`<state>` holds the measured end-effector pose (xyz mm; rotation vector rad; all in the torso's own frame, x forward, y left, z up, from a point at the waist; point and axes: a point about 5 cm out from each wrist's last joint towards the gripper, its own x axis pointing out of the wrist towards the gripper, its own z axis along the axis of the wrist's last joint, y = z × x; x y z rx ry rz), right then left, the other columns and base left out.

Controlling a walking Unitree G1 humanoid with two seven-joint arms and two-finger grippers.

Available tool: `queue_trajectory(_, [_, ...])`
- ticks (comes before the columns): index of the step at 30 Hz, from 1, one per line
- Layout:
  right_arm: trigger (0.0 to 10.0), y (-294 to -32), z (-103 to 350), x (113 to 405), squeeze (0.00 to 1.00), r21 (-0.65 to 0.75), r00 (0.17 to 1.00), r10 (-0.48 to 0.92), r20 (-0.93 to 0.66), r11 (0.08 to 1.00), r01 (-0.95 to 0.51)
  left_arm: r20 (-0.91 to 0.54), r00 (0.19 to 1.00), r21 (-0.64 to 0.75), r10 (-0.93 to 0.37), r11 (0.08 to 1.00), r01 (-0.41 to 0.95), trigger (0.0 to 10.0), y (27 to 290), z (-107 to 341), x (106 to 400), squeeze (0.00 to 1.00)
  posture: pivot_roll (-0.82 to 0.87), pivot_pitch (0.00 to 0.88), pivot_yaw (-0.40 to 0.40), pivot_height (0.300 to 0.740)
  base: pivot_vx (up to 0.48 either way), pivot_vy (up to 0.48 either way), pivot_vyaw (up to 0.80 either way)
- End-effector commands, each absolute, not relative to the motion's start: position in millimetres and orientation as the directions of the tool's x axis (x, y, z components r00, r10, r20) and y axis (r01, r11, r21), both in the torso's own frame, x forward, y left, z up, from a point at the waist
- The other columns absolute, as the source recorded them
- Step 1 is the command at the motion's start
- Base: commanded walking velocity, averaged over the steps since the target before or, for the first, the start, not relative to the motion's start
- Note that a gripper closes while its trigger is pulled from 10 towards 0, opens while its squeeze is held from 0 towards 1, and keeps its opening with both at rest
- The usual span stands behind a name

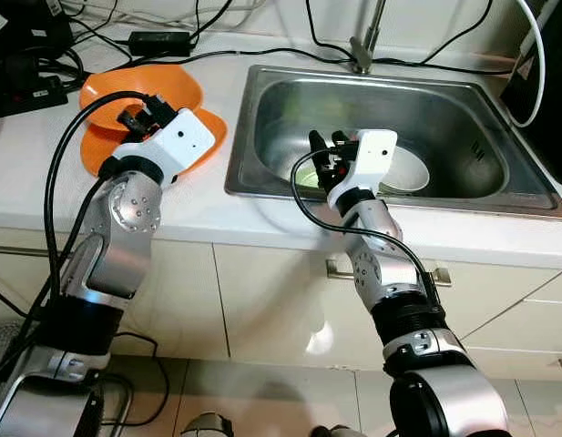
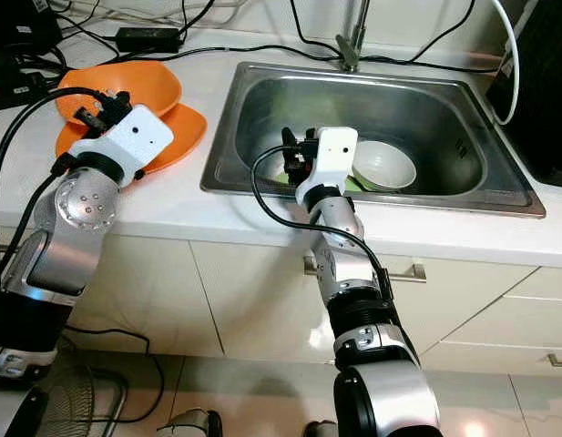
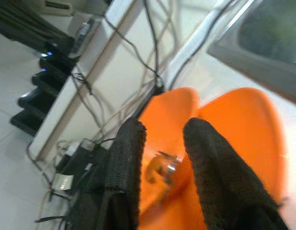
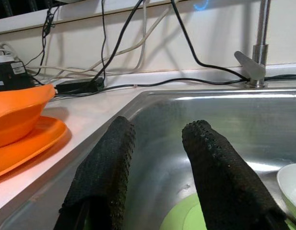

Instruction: Kitchen organization

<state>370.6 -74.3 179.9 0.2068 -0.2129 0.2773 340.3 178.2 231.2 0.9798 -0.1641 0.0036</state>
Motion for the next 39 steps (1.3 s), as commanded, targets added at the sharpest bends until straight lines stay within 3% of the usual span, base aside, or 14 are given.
queue_trajectory(1, [10.0,-76.9,180.1,371.8,0.0,0.187,0.944,0.235,0.233,0.941,-0.281,0.136,0.987,0.824,-0.085,0.563,-0.065,10.0,179.2,229.8,335.5,1.0,0.08,0.07,-0.055,0.732,0.0,0.0,0.0])
queue_trajectory(9, [10.0,-75.7,179.8,371.8,0.0,0.188,0.943,0.241,0.231,0.94,-0.286,0.118,0.992,0.835,-0.039,0.545,-0.078,10.0,191.2,226.4,325.7,1.0,0.09,0.073,-0.062,0.732,0.0,0.0,0.0])
queue_trajectory(10, [10.0,-75.4,179.8,371.9,0.0,0.188,0.942,0.242,0.231,0.939,-0.288,0.115,0.993,0.843,-0.027,0.531,-0.084,10.0,193.3,226.2,325.0,0.0,0.09,0.073,-0.063,0.732,0.0,0.0,0.0])
queue_trajectory(20, [10.0,-73.7,180.7,372.1,0.0,0.187,0.94,0.248,0.234,0.937,-0.294,0.097,0.995,0.851,0.036,0.516,-0.102,10.0,203.7,225.4,330.1,0.0,0.09,0.066,-0.061,0.732,0.0,0.0,0.0])
queue_trajectory(39, [10.0,-76.0,180.6,371.5,0.0,0.189,0.943,0.236,0.236,0.94,-0.283,0.031,0.999,0.863,0.043,0.502,-0.048,10.0,198.0,215.1,356.7,0.0,0.07,0.067,-0.05,0.732,0.0,0.0,0.0])
